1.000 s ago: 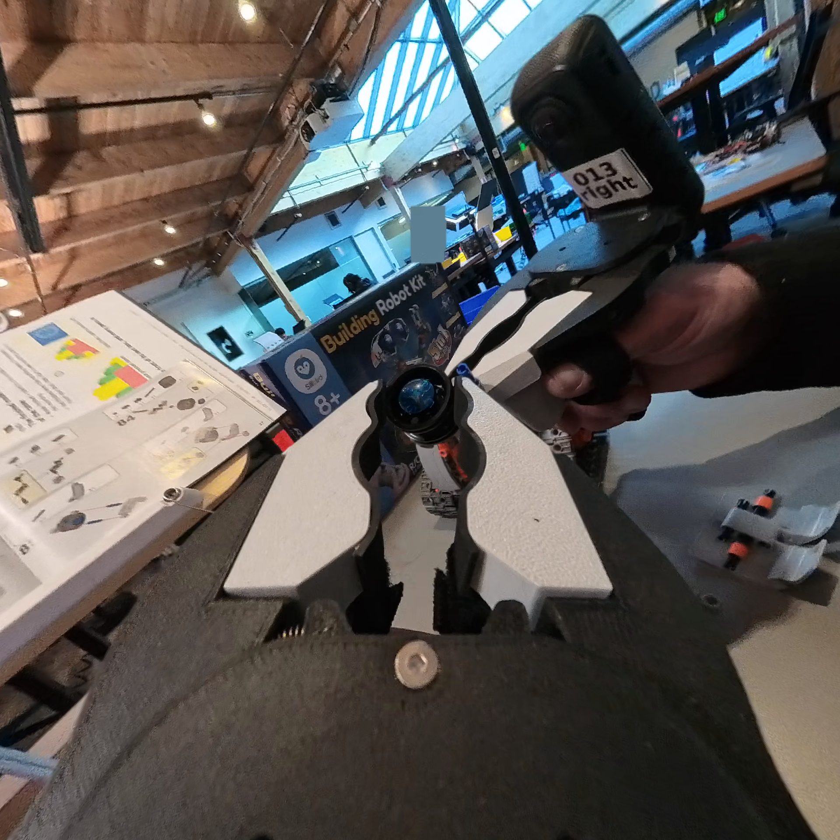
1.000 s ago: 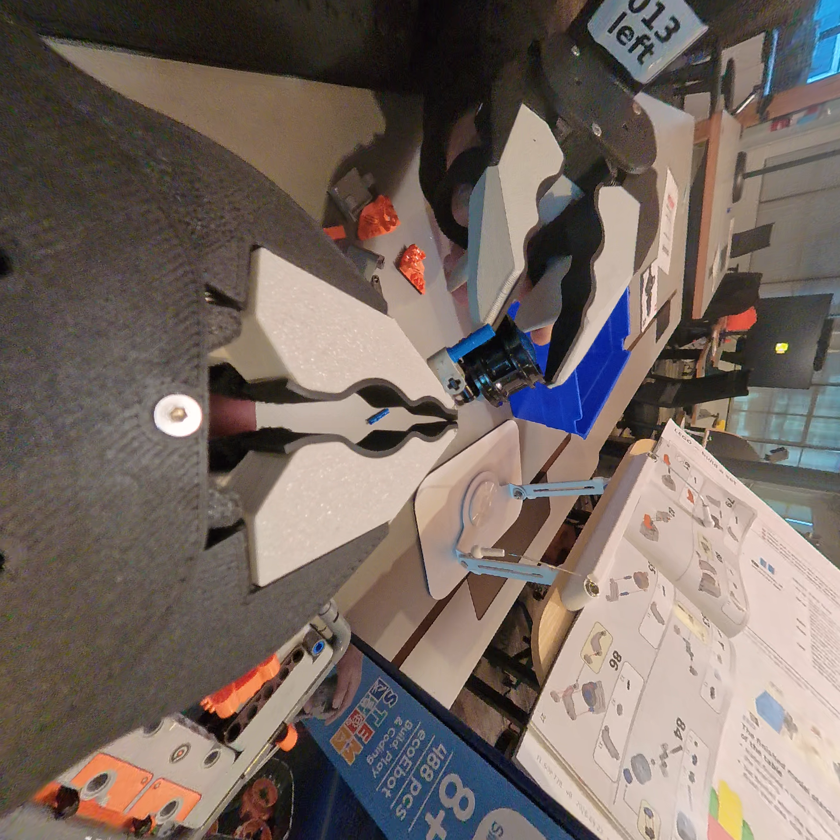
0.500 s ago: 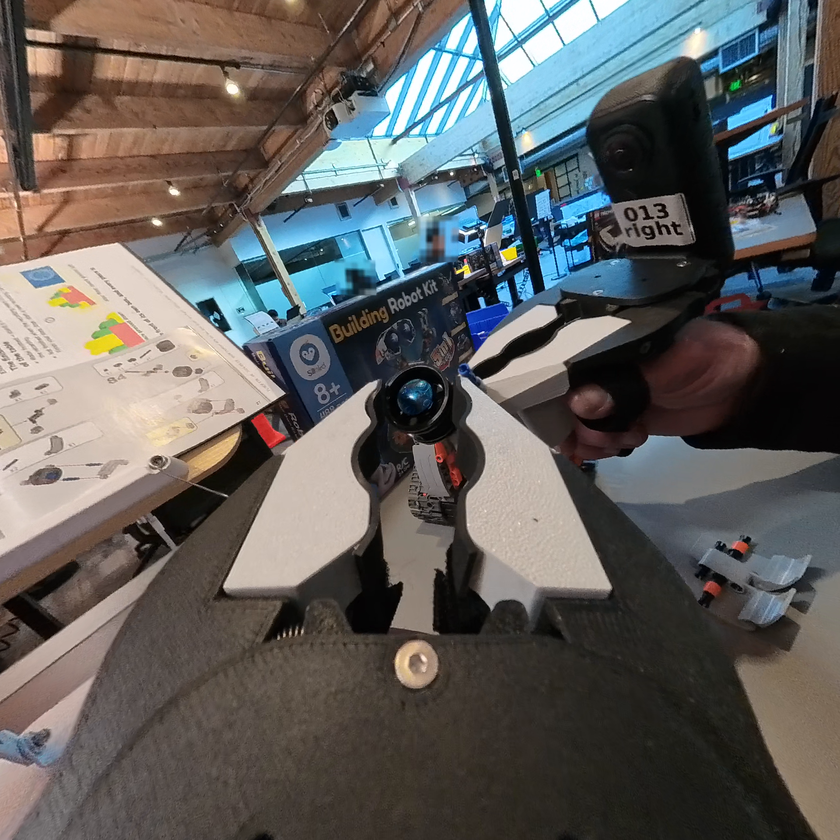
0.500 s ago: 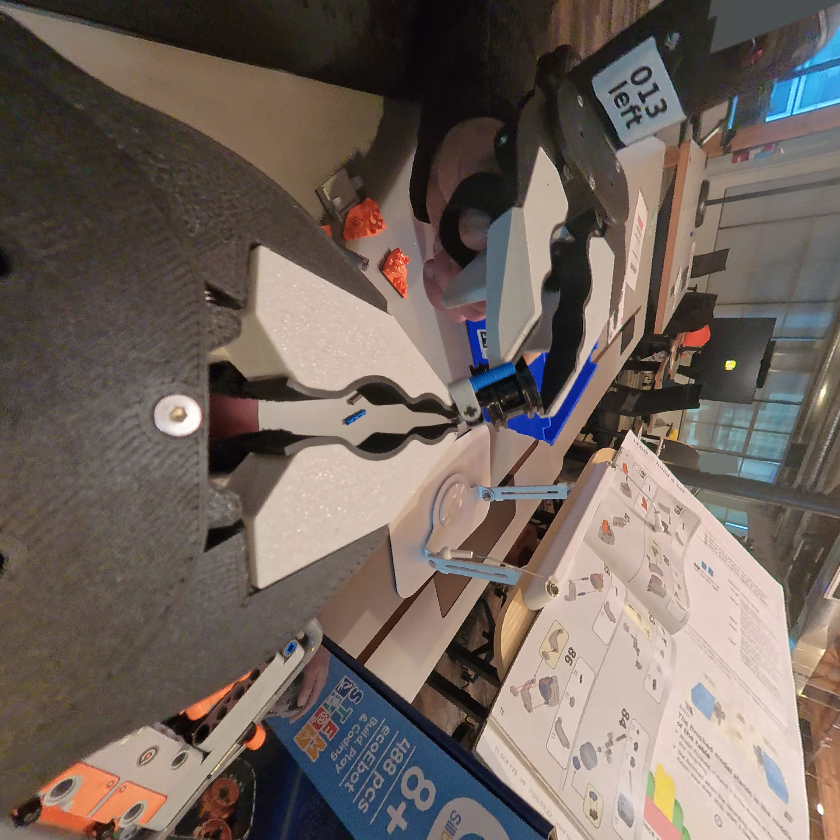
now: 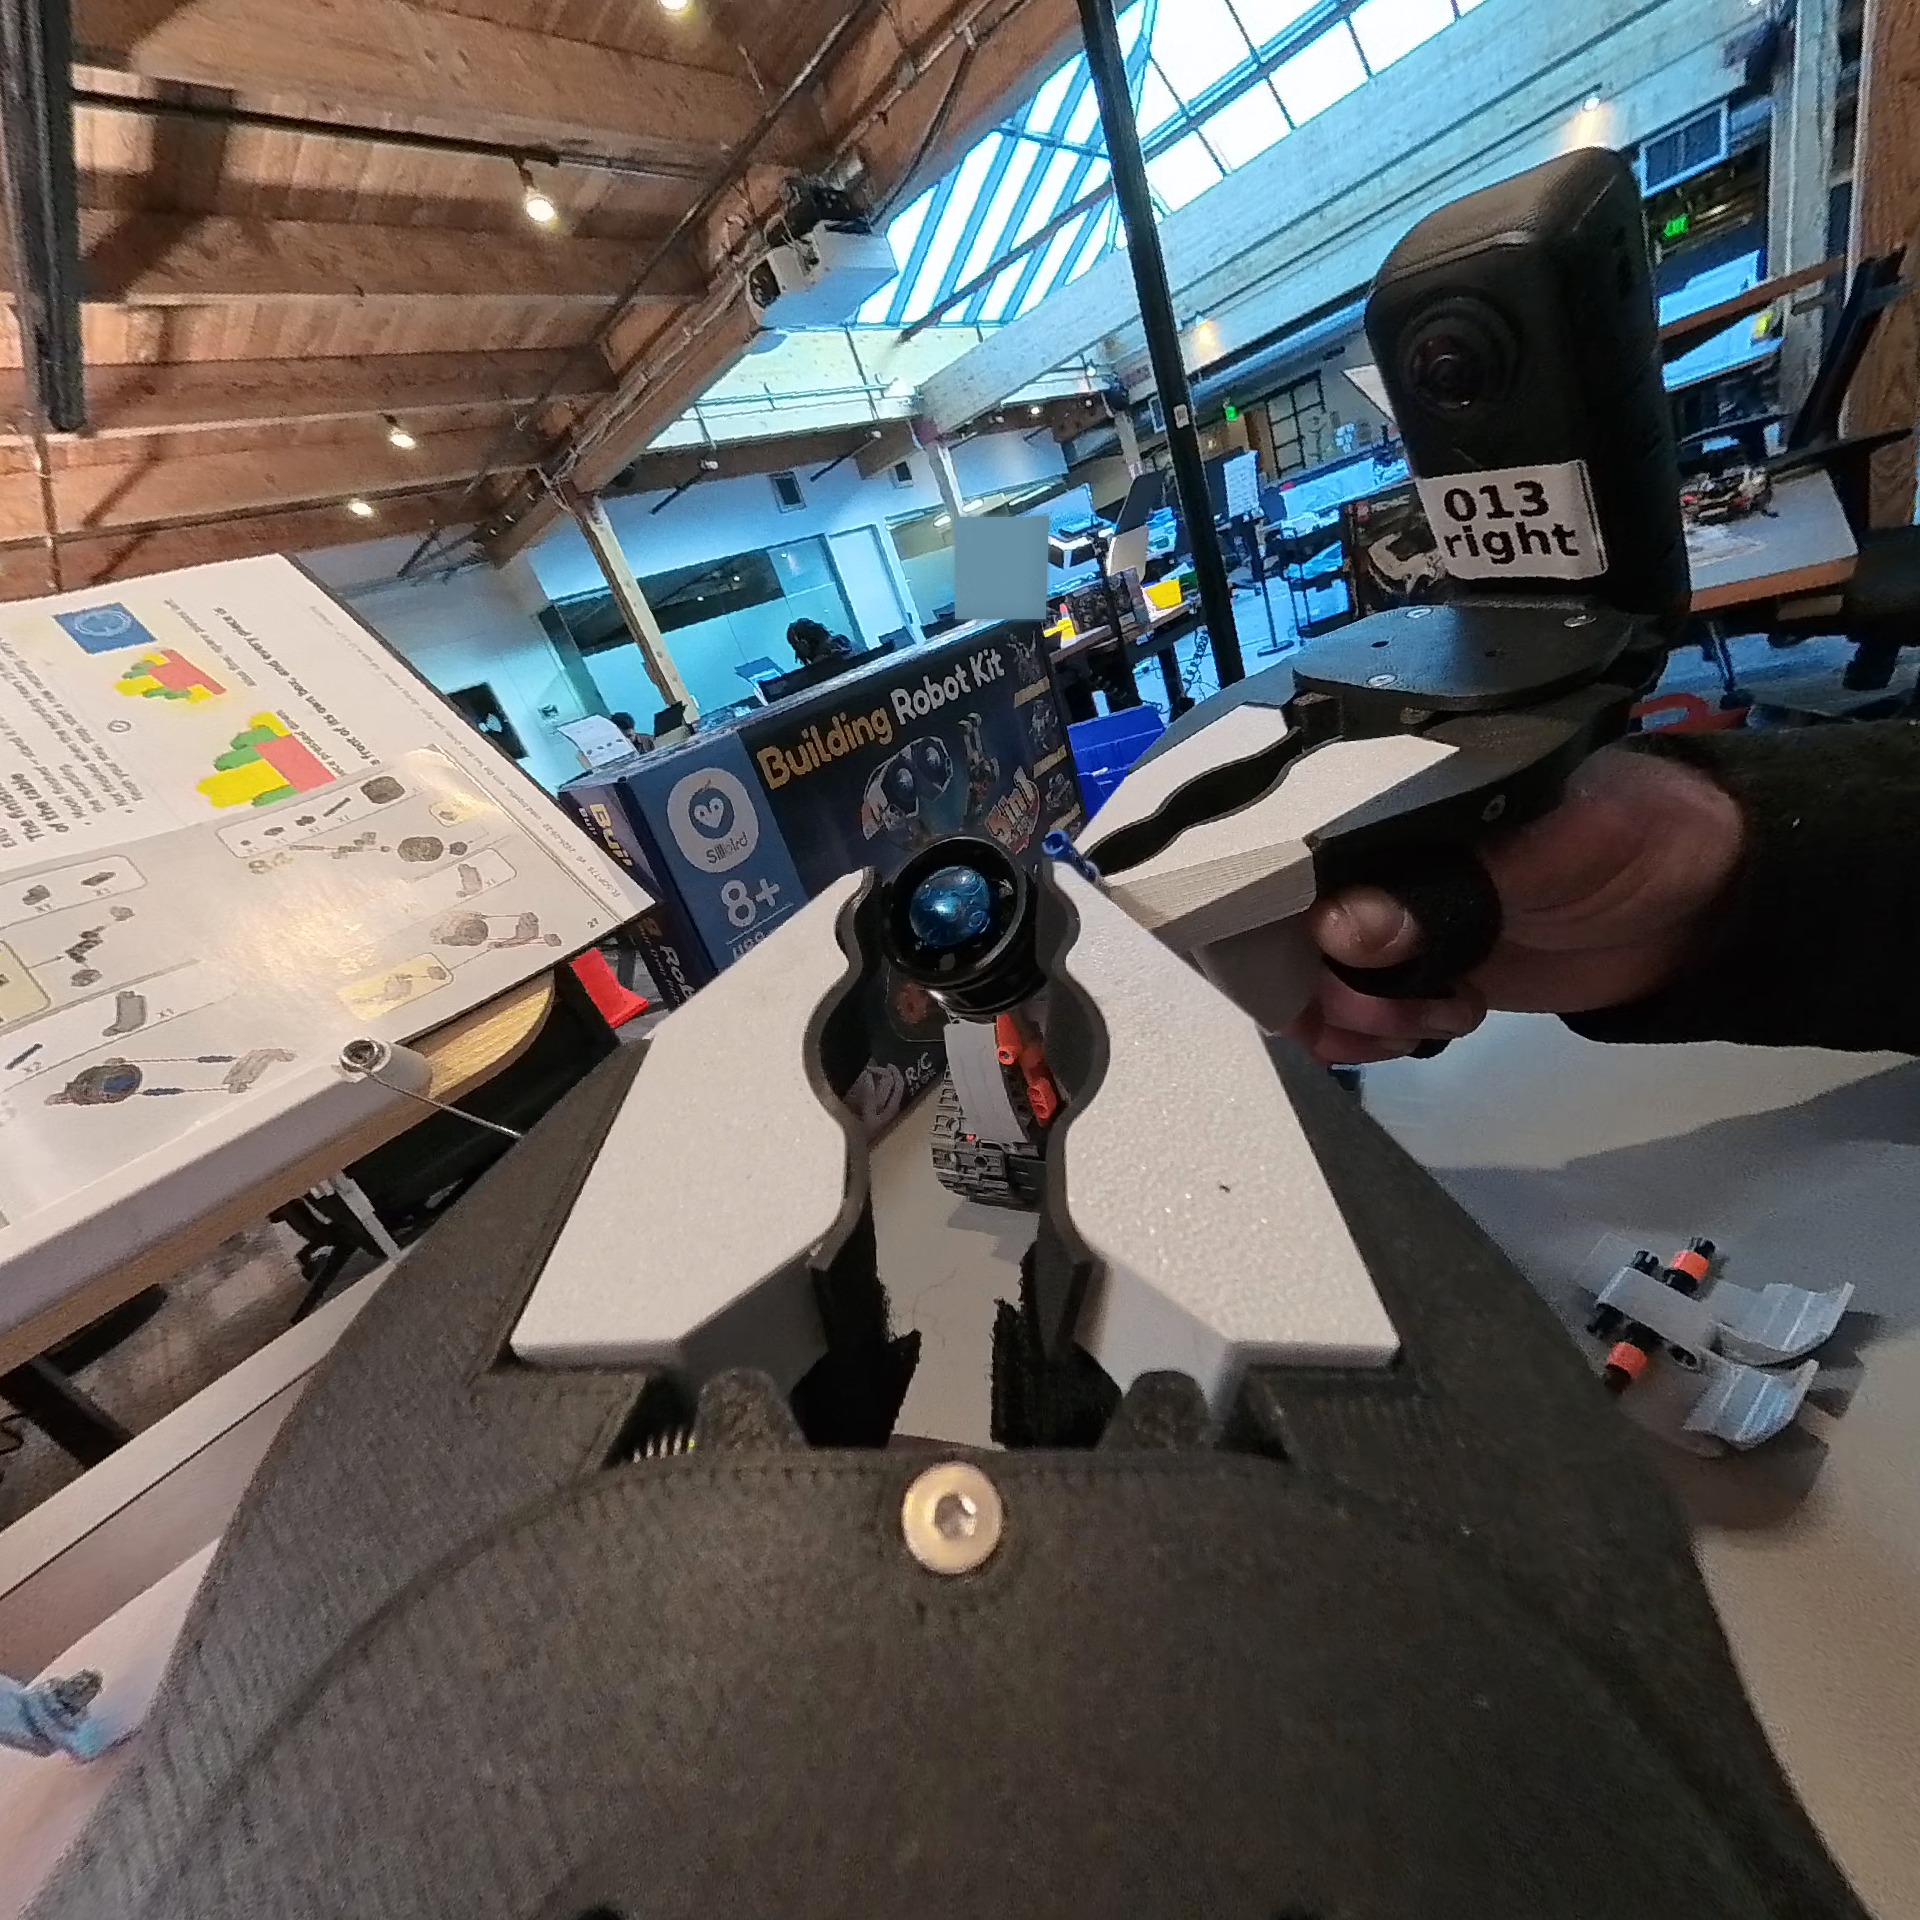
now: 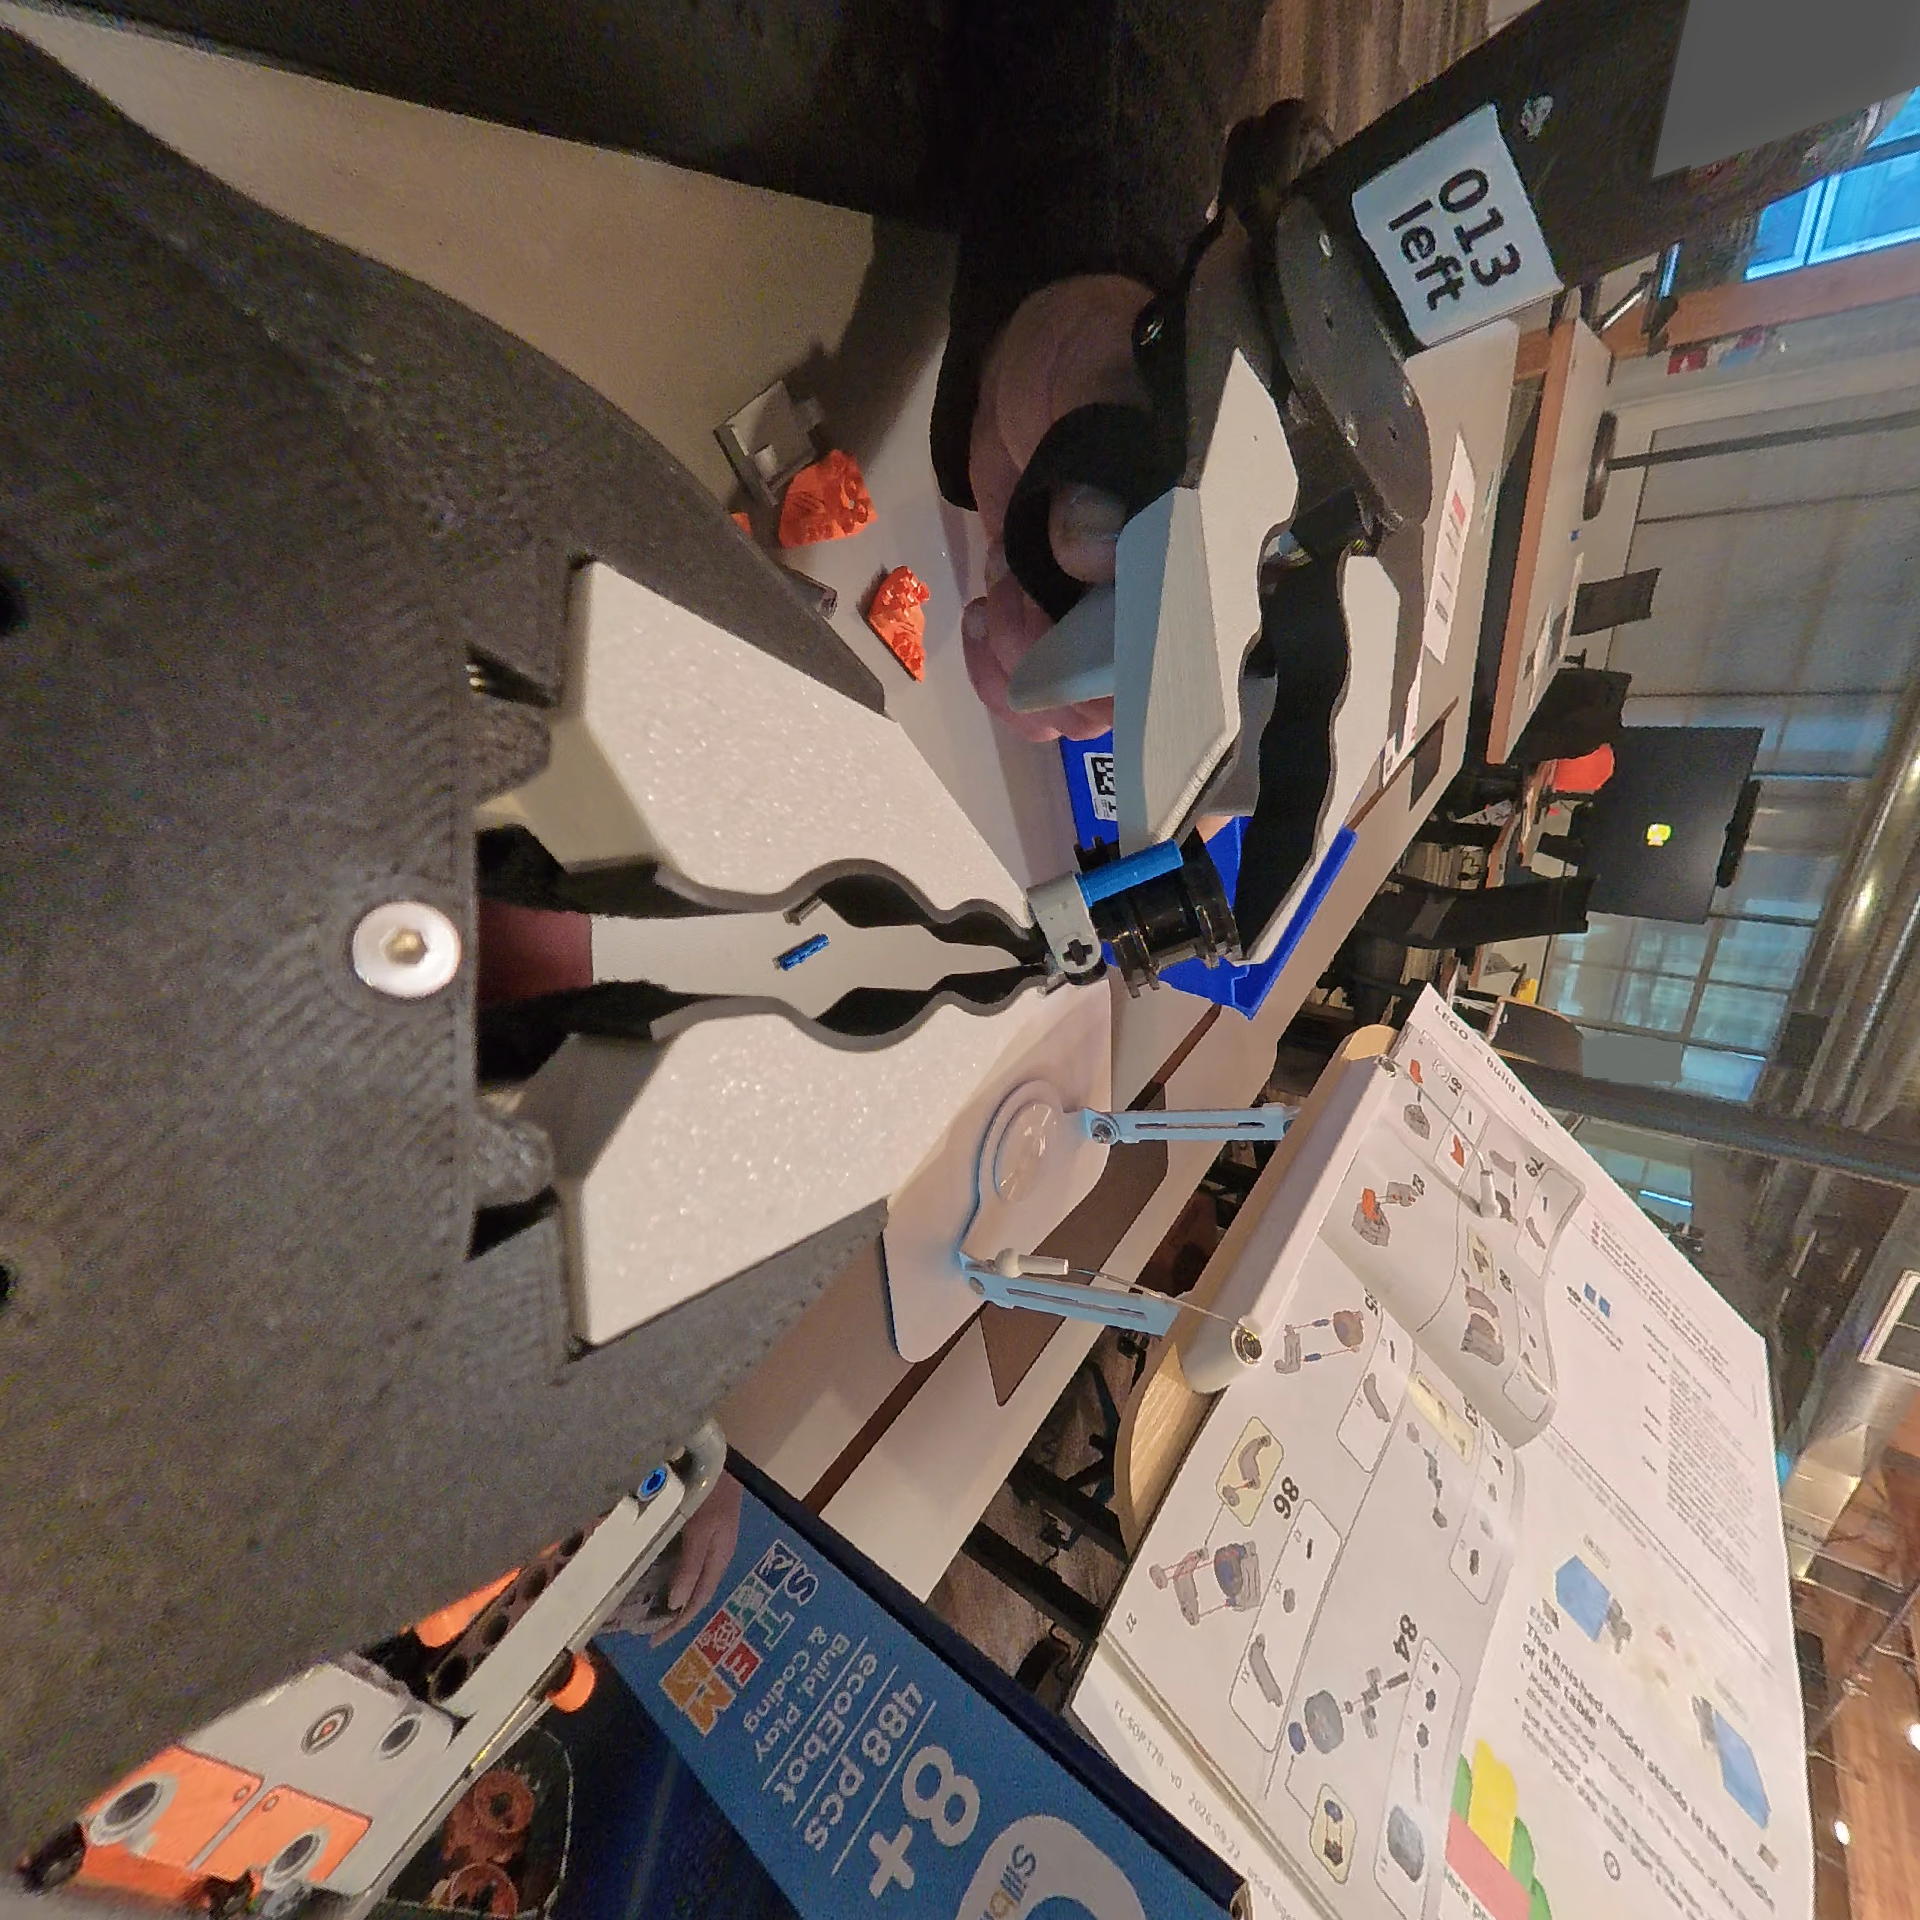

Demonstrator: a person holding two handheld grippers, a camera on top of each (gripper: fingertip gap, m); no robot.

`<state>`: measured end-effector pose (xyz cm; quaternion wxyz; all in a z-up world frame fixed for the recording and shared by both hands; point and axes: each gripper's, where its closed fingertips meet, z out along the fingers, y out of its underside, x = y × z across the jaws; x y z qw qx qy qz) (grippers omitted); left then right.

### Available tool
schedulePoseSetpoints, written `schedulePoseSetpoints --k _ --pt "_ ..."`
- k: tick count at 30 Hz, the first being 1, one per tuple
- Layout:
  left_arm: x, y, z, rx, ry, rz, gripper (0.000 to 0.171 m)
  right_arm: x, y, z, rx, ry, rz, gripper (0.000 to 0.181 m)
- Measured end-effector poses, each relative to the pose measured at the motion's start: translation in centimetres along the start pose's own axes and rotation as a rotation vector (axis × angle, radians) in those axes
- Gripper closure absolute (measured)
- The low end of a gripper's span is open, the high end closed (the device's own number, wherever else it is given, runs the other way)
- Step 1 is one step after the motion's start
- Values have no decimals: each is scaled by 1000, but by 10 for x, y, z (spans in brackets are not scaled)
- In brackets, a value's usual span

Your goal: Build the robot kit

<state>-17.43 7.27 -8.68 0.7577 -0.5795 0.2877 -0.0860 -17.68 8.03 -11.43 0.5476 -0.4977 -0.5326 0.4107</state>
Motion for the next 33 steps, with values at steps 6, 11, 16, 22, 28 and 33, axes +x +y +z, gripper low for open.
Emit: schedulePoseSetpoints --k 6,11,16,22,28,33 --pt "0 0 0 -7 -10 51 145 2 0 0 4 13 -7 177" --pt "-1 -2 -1 -10 -26 110 144 1 -3 0 23 10 -9 176" --pt "-1 -4 -2 -5 -32 134 145 -1 -5 -1 42 -3 -8 175" --pt "-1 -5 -3 2 -33 132 145 -2 -7 -2 65 -20 -1 174" --pt "-2 -4 -2 1 -27 88 145 -1 -6 -2 65 -23 0 172" --pt "-6 -2 -2 -5 -47 105 168 -6 -6 -2 59 -56 6 170"
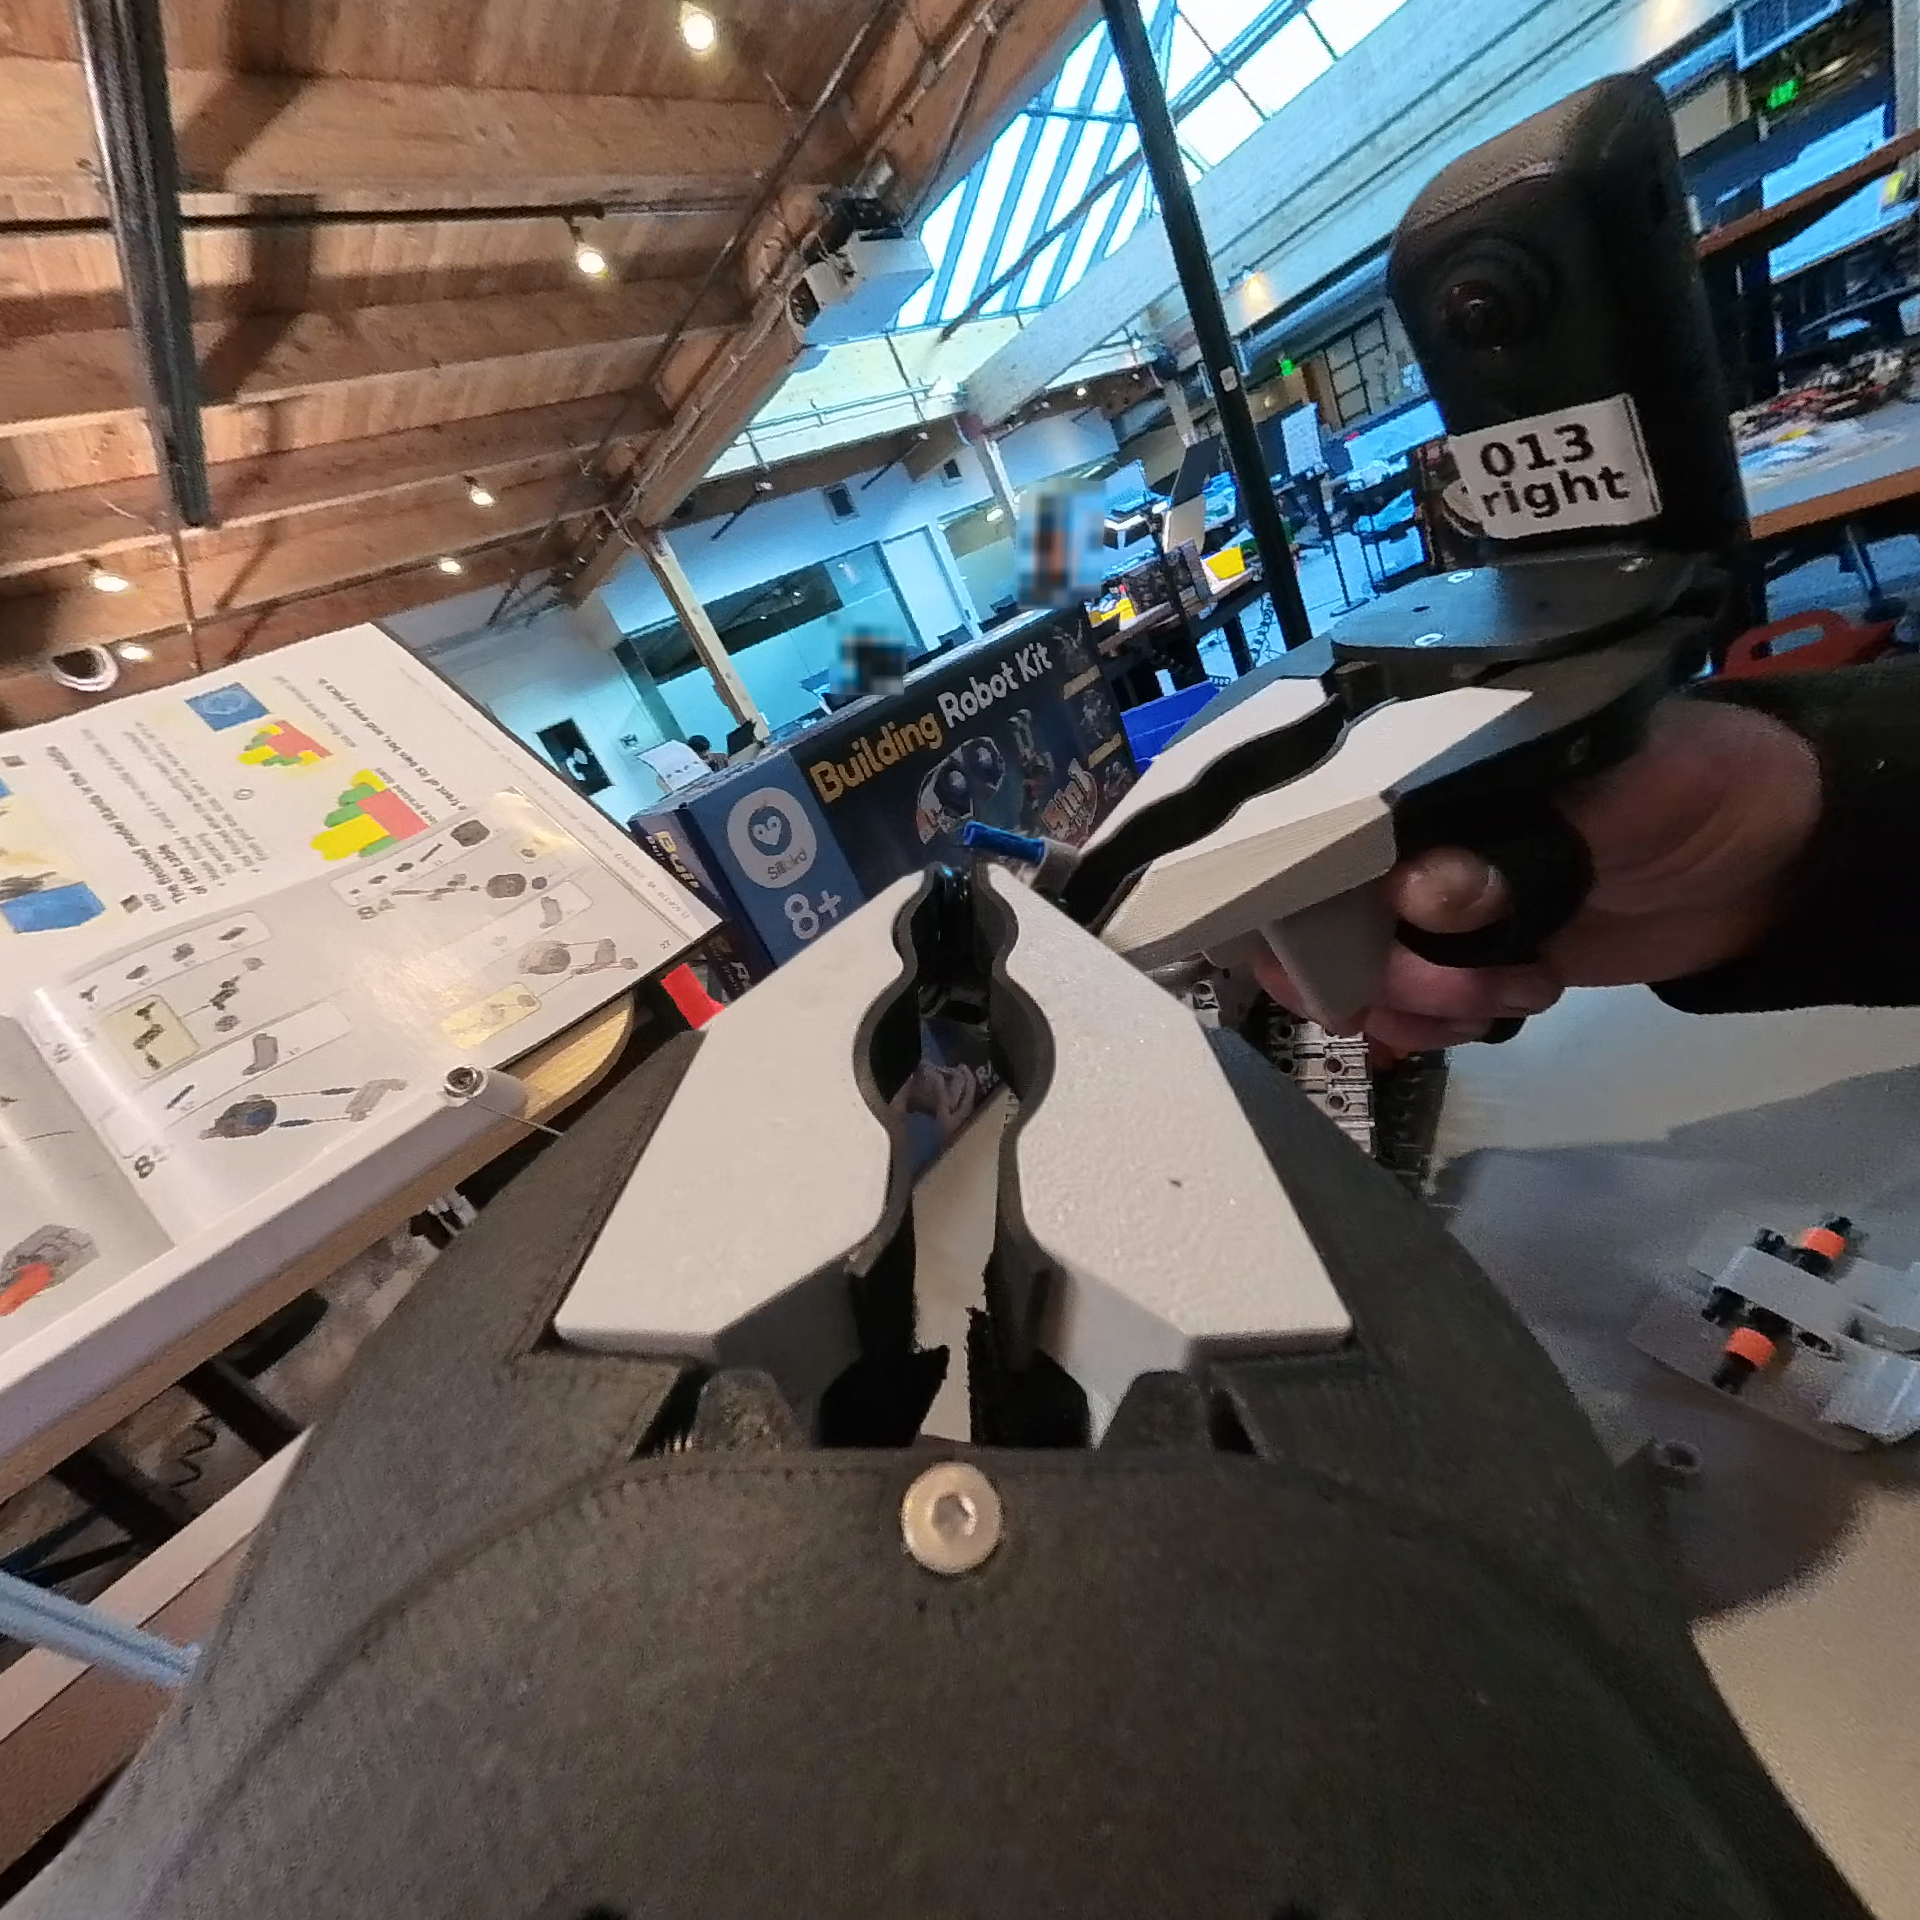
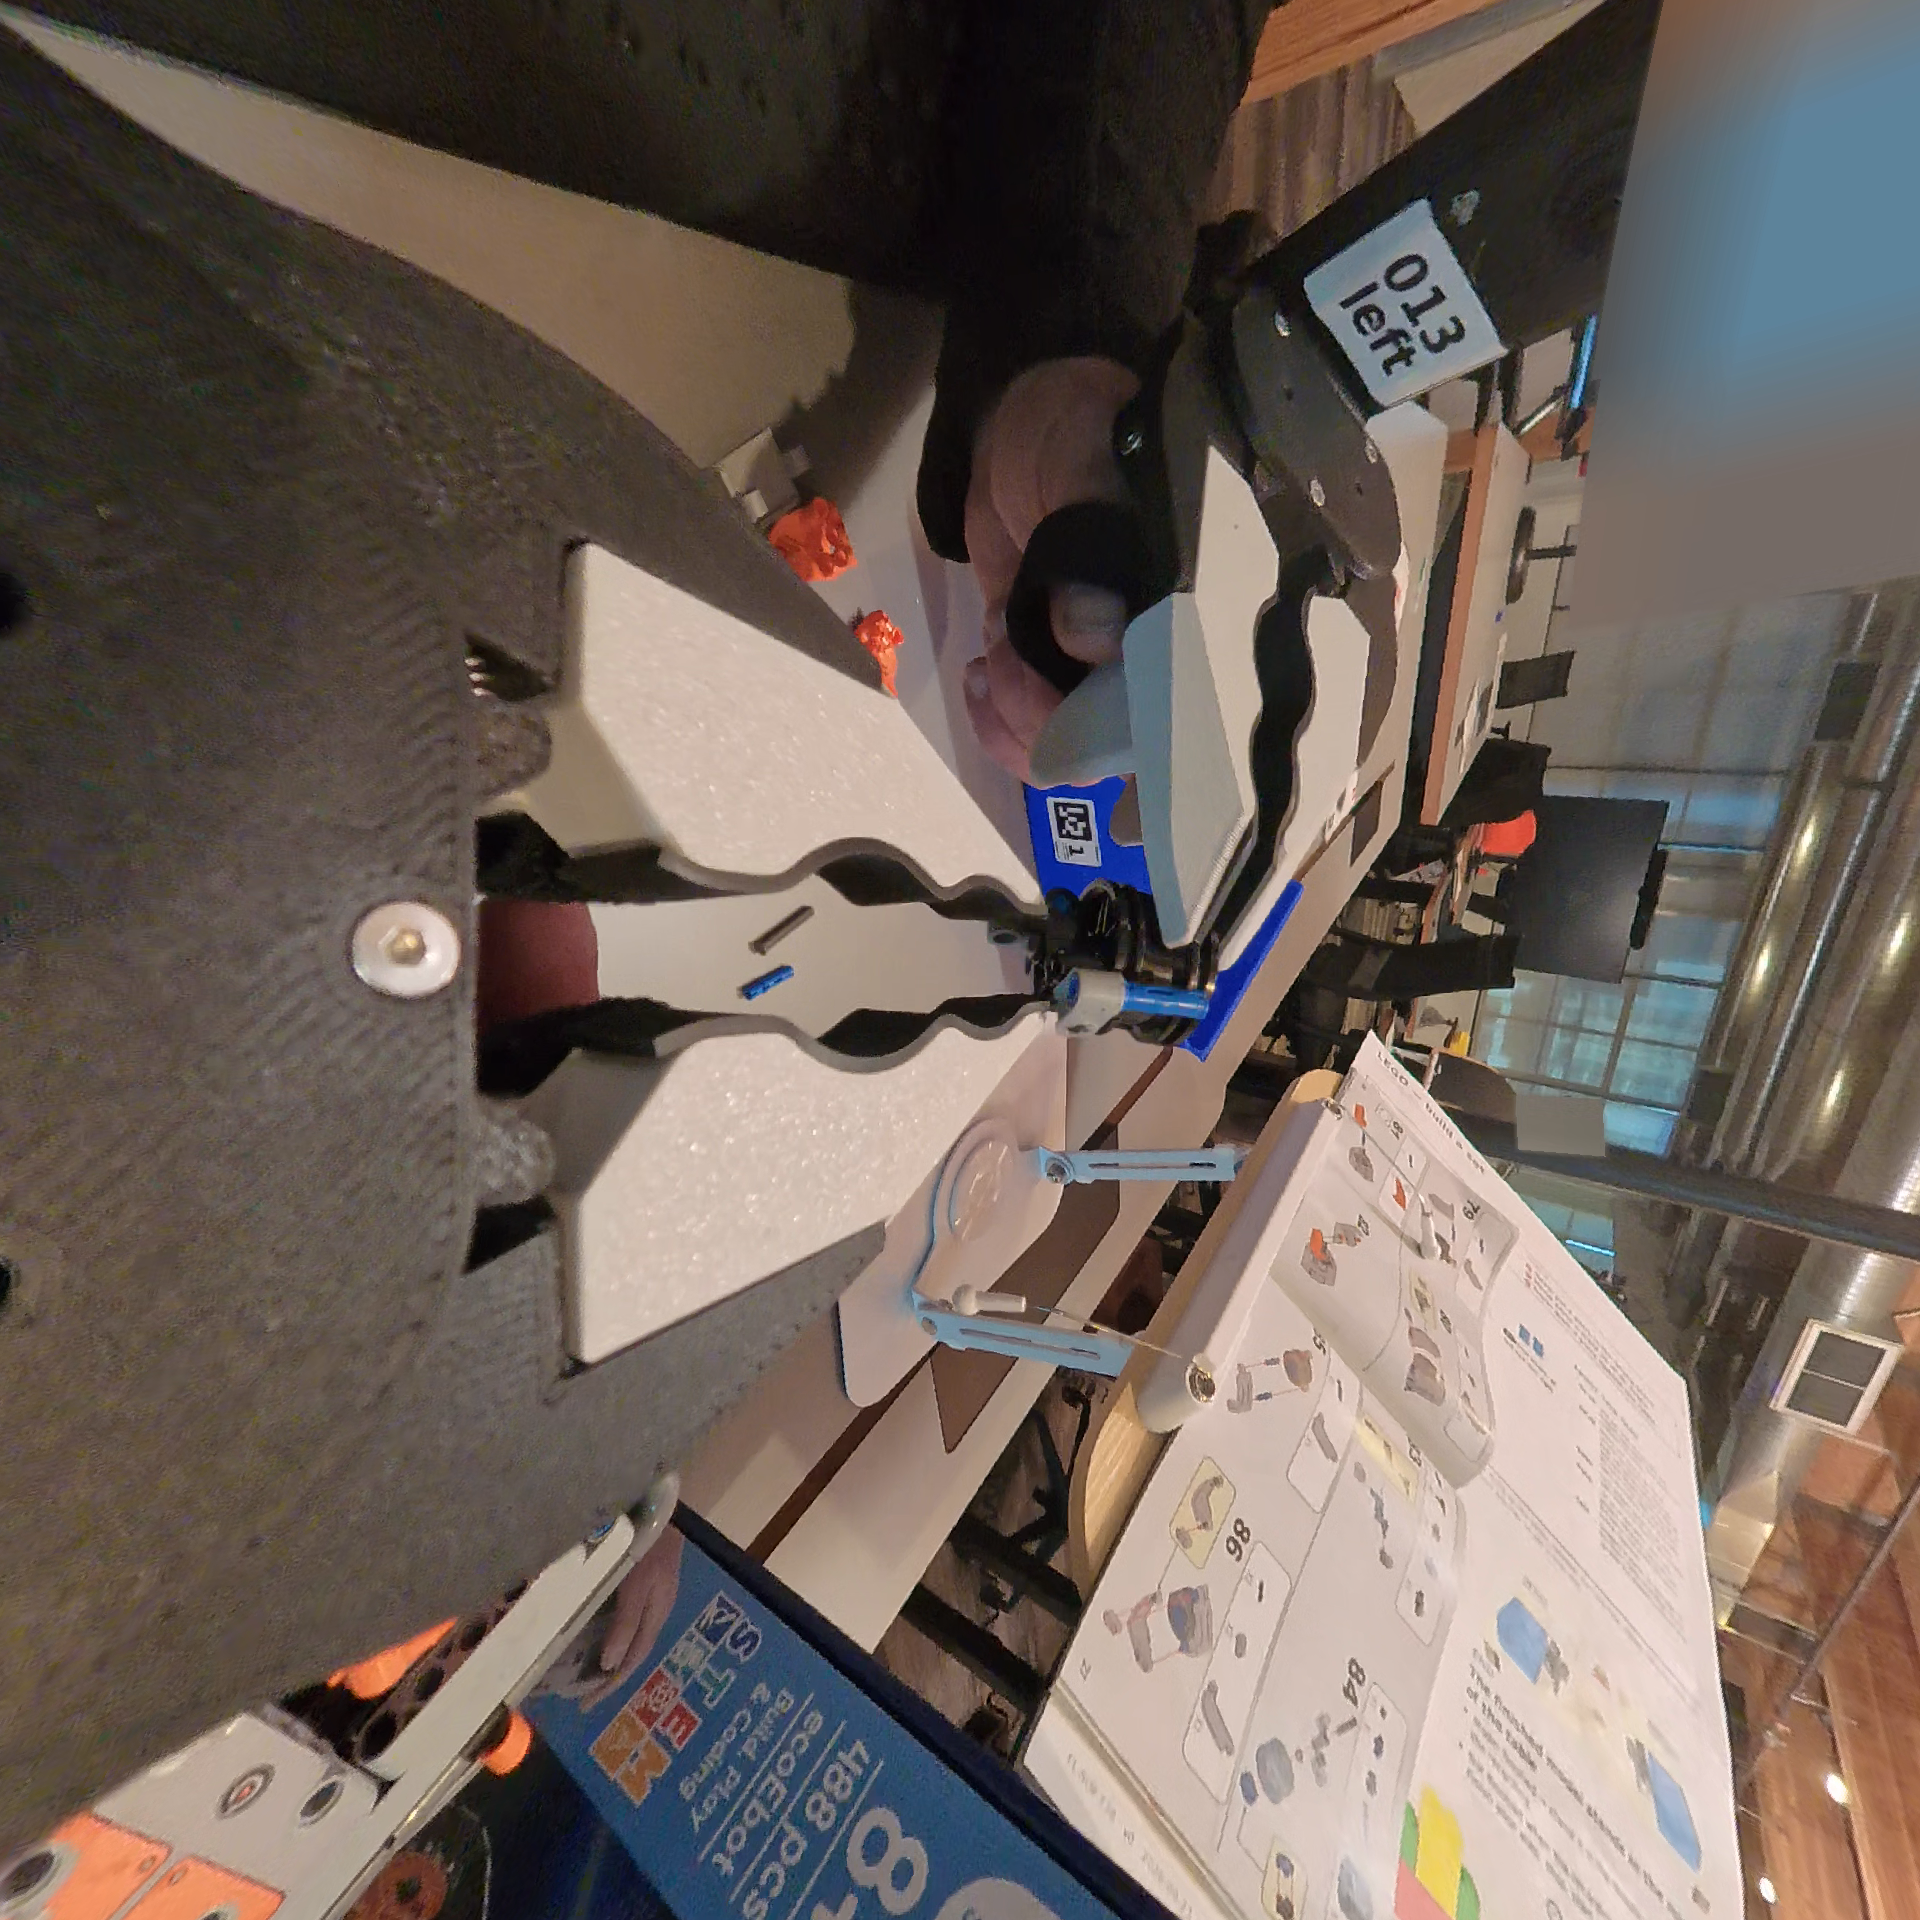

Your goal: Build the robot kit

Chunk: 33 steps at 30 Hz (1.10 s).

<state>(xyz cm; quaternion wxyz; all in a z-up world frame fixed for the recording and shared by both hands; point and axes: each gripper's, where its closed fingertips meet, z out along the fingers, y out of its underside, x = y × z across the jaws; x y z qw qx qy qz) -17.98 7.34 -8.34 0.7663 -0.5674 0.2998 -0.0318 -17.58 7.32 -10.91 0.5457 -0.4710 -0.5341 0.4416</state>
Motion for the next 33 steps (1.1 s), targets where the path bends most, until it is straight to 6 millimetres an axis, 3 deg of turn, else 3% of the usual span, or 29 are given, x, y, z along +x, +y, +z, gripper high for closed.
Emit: schedulePoseSetpoints --k 8,14,16,27,33 --pt "1 7 1 -29 38 -69 169 0 5 -1 -9 -41 57 174" --pt "-5 16 4 -51 118 -446 168 1 0 0 -25 11 9 170" --pt "-5 20 6 -56 131 -498 169 0 0 1 -30 23 -5 170" --pt "-1 26 8 -69 160 -551 168 5 -1 0 -43 68 -35 172" --pt "1 21 6 -47 155 -452 167 2 -6 -2 -9 22 20 173"
